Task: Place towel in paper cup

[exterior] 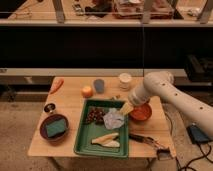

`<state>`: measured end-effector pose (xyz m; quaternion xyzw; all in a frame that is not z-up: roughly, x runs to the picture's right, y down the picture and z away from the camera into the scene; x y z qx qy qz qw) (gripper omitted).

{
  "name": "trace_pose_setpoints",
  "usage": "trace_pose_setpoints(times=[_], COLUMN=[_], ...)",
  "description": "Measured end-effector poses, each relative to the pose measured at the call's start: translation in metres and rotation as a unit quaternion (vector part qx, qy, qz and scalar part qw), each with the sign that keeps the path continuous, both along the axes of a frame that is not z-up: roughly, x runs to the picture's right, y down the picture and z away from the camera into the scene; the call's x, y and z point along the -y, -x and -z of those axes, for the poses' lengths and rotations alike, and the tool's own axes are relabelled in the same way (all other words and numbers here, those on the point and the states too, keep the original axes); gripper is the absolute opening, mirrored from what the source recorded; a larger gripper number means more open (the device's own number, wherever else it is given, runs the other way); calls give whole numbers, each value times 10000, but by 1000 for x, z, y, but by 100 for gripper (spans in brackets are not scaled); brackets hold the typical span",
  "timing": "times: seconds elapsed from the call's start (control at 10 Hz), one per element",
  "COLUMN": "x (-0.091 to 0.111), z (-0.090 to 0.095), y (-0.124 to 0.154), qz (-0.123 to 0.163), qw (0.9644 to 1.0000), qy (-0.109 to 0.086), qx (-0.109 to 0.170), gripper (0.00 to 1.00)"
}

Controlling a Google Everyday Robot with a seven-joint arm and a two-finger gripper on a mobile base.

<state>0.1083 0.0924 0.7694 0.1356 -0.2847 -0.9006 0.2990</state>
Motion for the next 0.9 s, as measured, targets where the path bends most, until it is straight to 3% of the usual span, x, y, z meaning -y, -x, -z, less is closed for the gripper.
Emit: trace_pose_setpoints(times=[0.1, 0.3, 0.5, 0.8, 0.9], x=[-15, -28, -40, -41, -39], z=[11, 11, -14, -56, -59], y=[14, 31, 30, 34, 36], qz=[373, 803, 855, 740, 730], qw=[9988, 9949, 9948, 9959, 9959], qy=[-167, -347, -265, -165, -183], qx=[257, 502, 491, 488, 510], gripper=[71, 71, 71, 71, 71])
